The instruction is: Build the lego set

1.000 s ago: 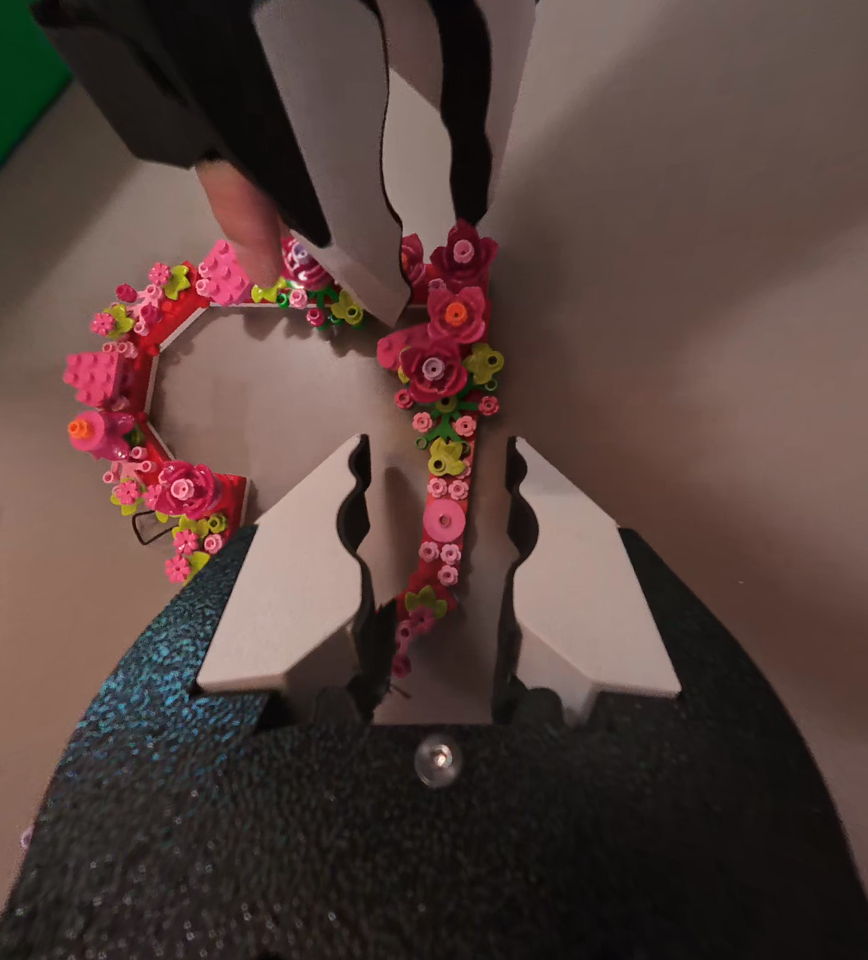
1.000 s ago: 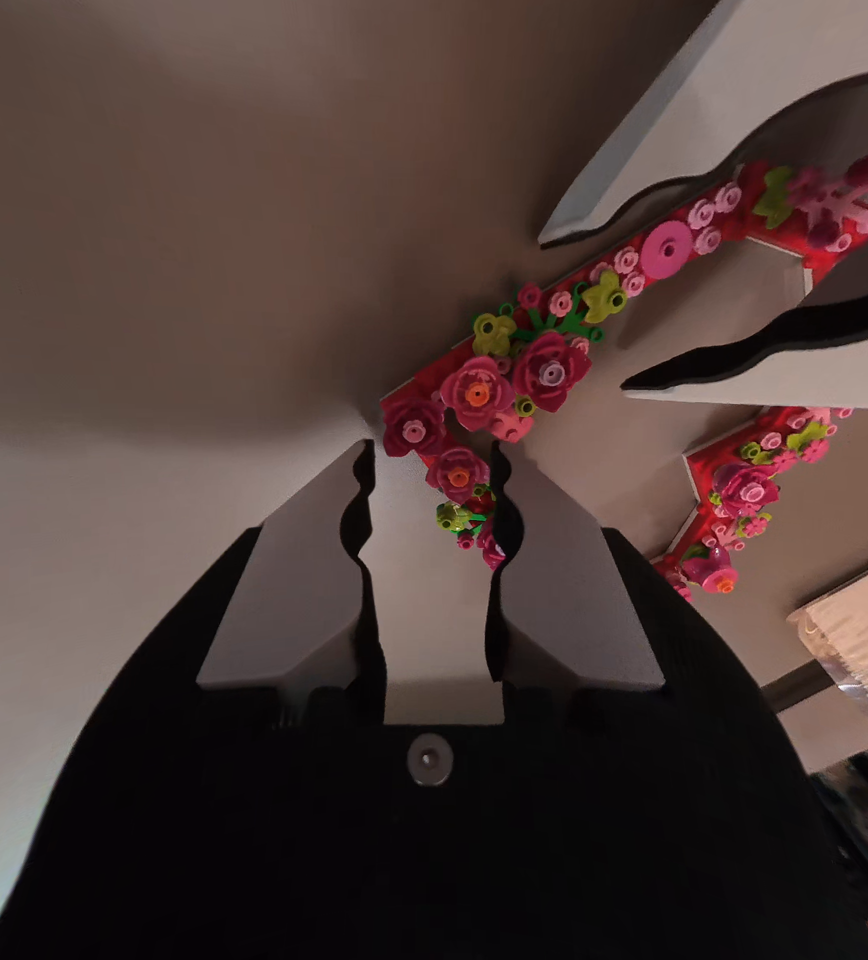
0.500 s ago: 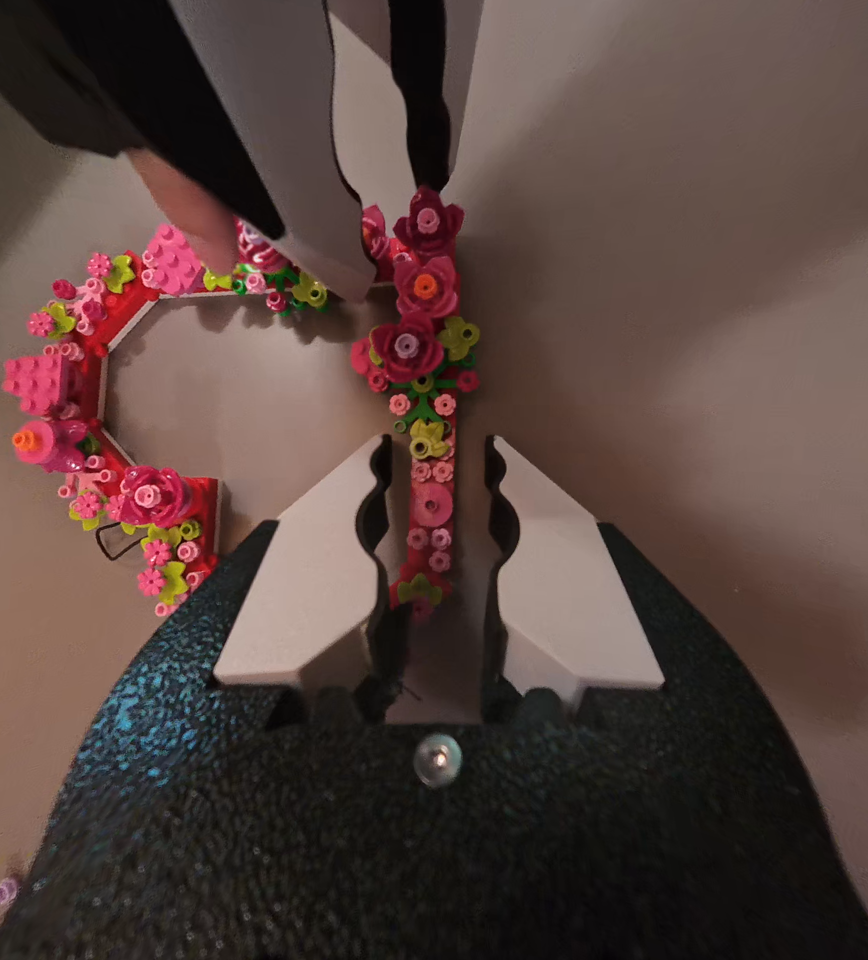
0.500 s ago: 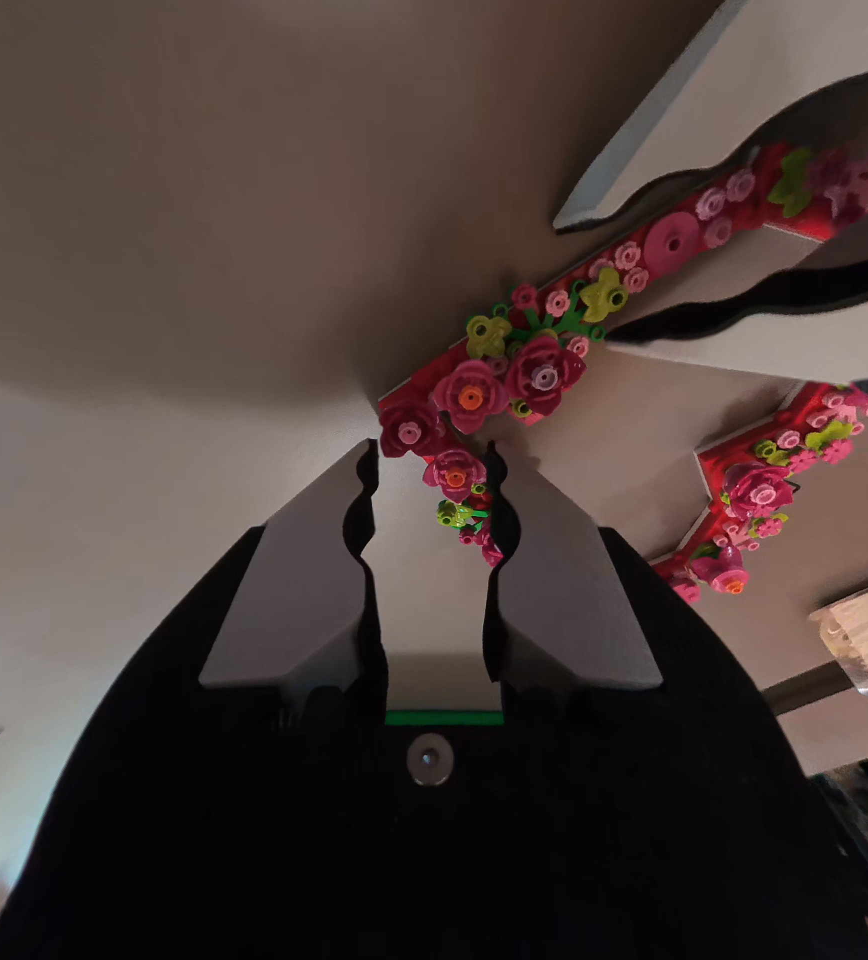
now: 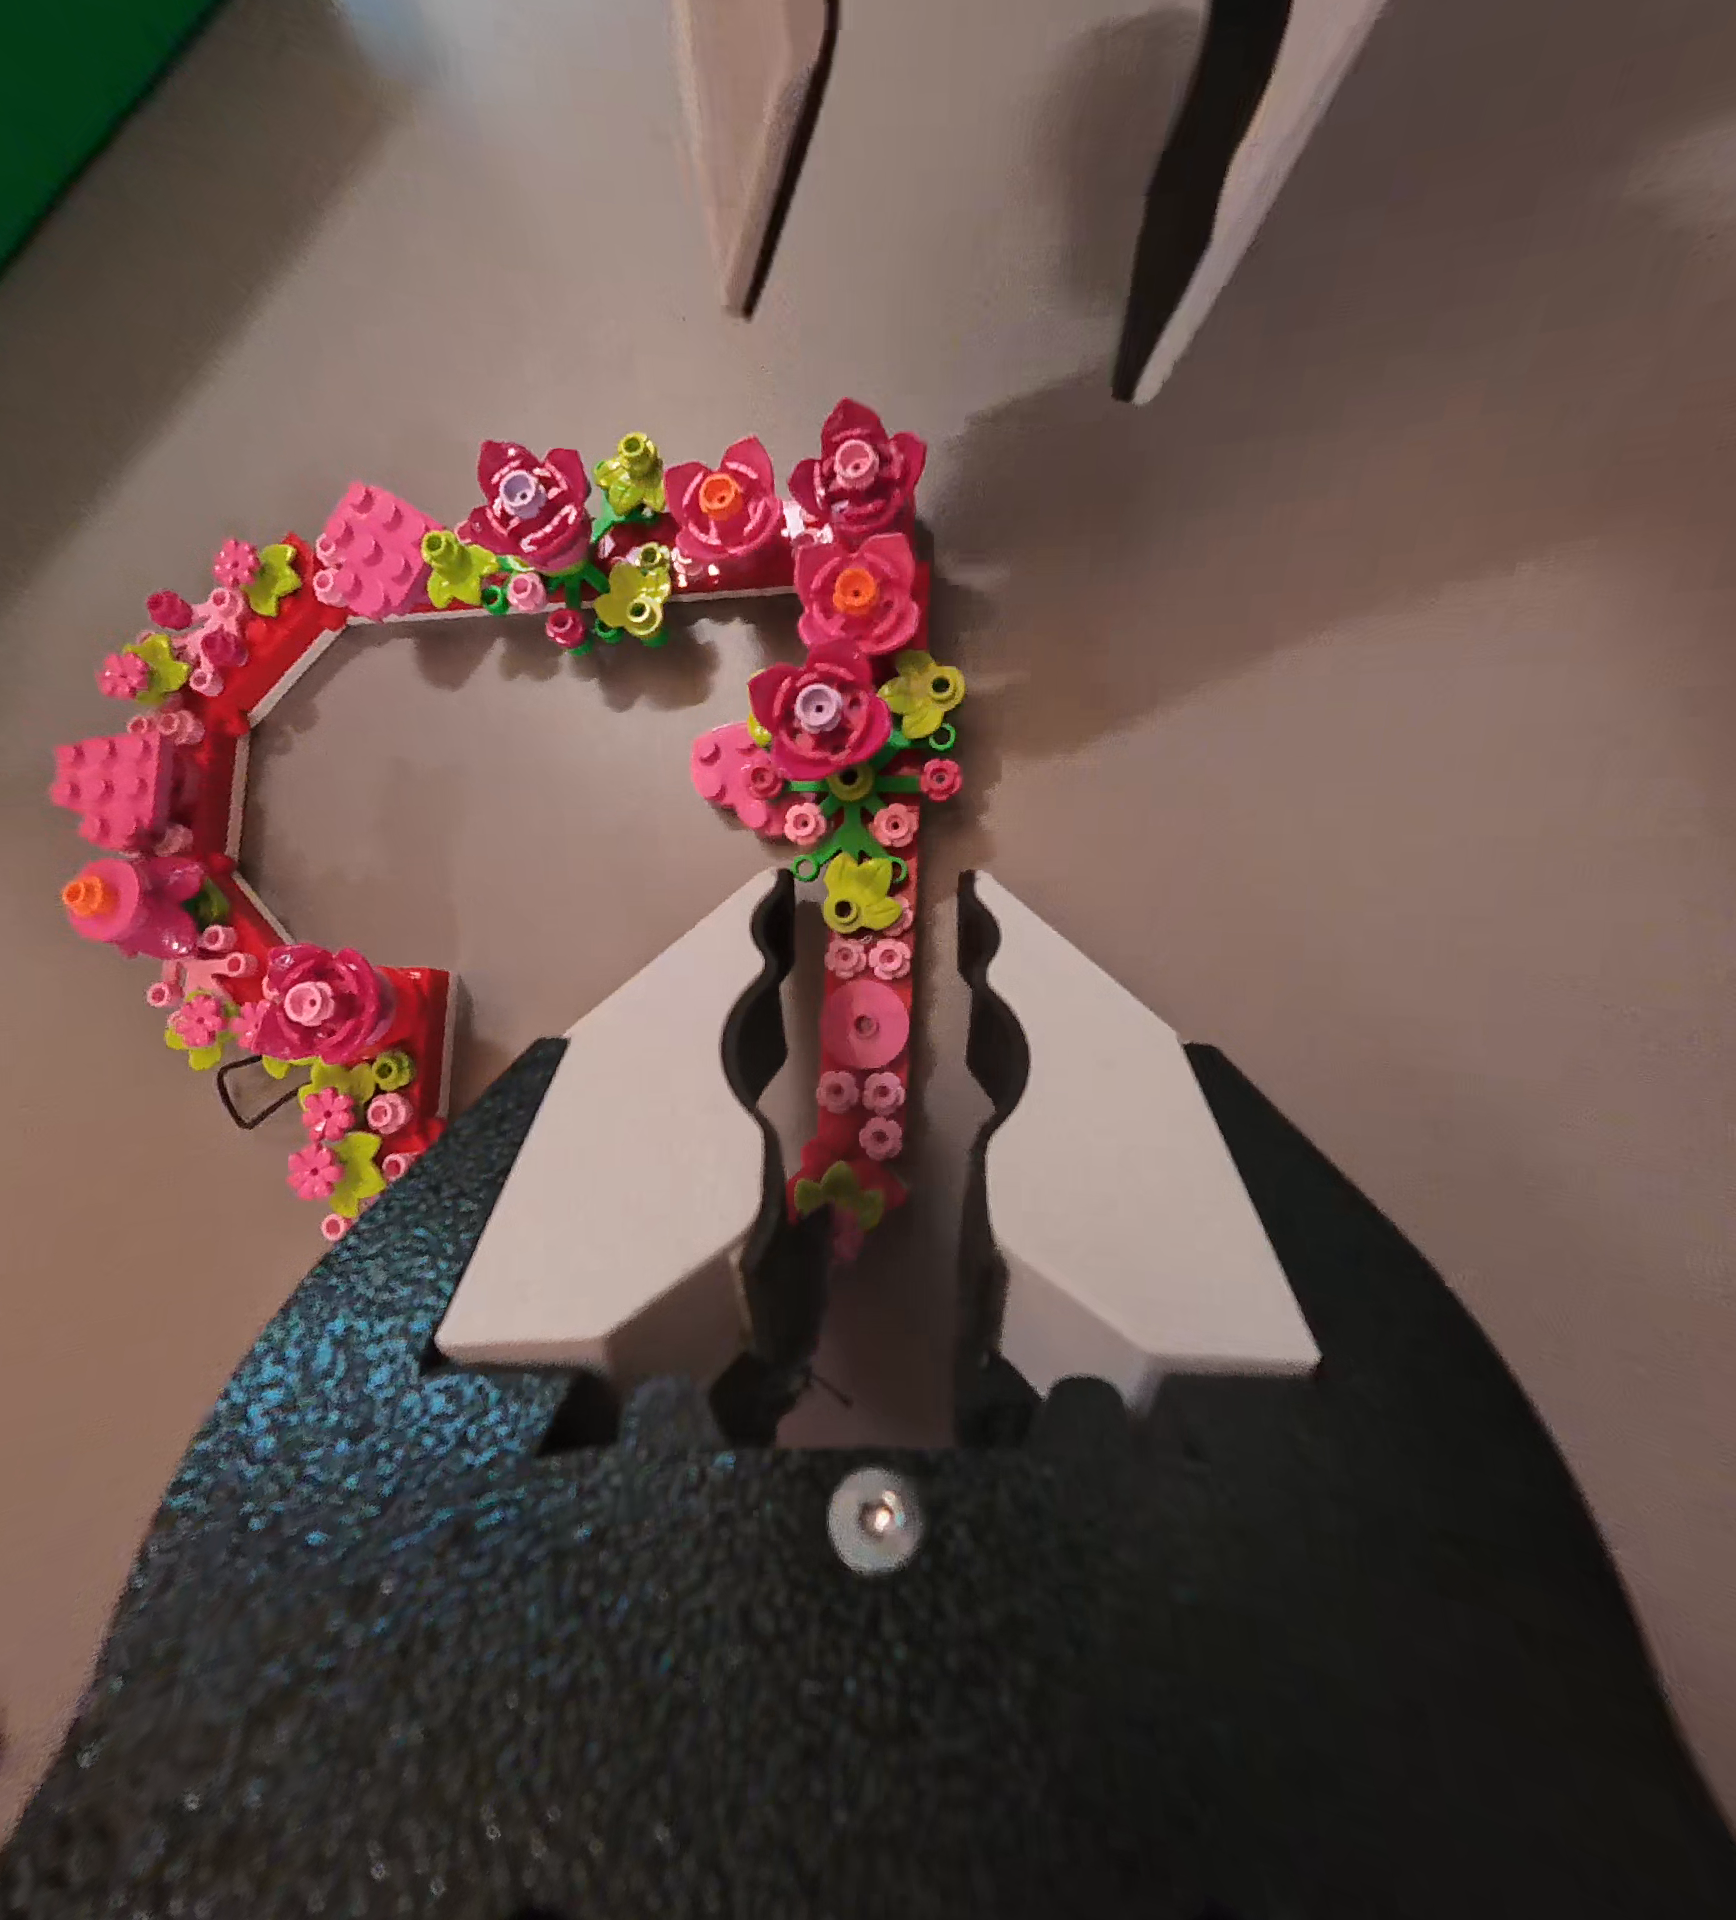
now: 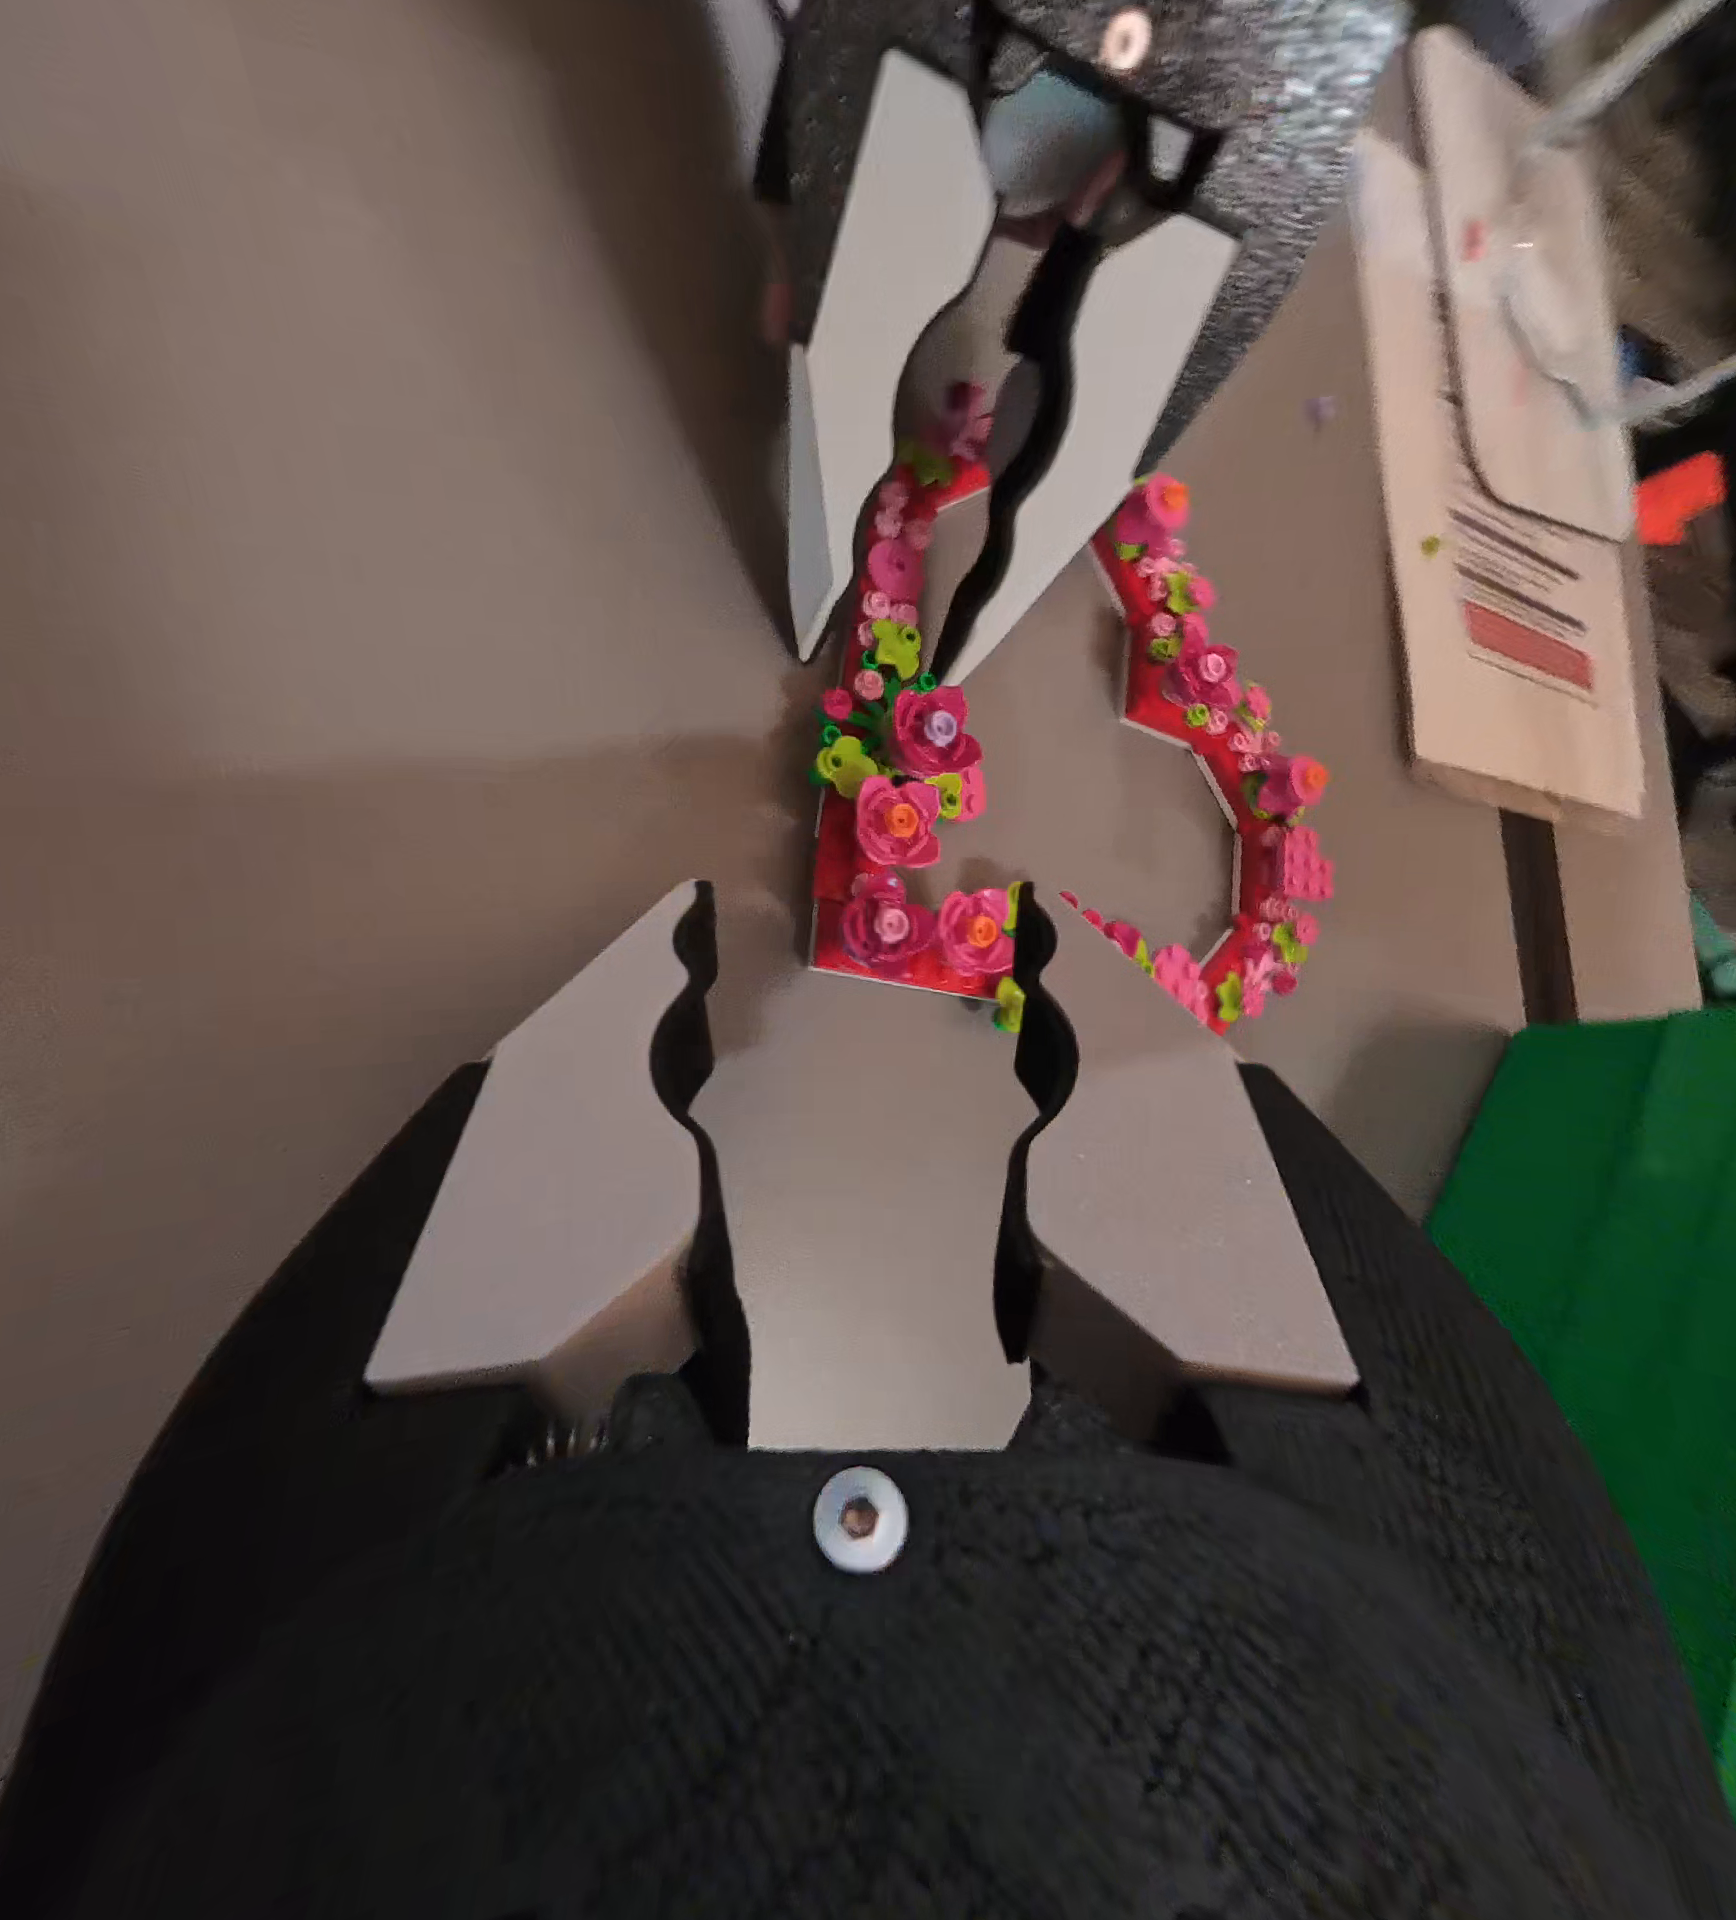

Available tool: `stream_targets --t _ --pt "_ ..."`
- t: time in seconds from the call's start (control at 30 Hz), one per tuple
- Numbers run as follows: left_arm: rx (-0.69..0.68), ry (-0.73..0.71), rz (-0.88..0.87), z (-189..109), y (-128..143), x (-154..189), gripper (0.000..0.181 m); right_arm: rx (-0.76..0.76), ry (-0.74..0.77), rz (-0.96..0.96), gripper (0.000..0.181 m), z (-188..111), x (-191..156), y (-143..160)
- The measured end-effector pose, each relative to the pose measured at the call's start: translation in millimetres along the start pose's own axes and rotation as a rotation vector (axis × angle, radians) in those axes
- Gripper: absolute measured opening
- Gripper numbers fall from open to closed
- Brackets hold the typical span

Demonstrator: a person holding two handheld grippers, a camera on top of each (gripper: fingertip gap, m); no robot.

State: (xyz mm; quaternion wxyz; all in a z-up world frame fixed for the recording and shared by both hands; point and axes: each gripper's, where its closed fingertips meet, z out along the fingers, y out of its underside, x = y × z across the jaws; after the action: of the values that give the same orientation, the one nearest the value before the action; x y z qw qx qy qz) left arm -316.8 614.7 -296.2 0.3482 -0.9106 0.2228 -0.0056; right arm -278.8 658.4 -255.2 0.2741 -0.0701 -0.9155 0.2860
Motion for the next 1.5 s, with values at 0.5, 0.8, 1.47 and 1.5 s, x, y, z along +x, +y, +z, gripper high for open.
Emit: stream_targets --t 0.5,0.8,1.47,1.5 --pt "0.056 -0.039 -0.018 15.8 -18.3 -2.5 0.026 -0.144 0.513 -0.061 0.055 -1.0 -3.4 33.9" --pt "0.070 -0.056 -0.012 18.0 -20.4 -4.3 0.023 -0.223 0.575 -0.178 0.051 11.1 7.5 28.1" --pt "0.091 -0.044 0.003 14.9 -15.7 -7.4 0.023 -0.225 0.567 -0.338 0.005 23.1 0.1 11.8" --pt "0.091 -0.043 0.005 14.9 -15.7 -7.1 0.023 -0.226 0.556 -0.324 0.006 23.2 -0.8 12.0"
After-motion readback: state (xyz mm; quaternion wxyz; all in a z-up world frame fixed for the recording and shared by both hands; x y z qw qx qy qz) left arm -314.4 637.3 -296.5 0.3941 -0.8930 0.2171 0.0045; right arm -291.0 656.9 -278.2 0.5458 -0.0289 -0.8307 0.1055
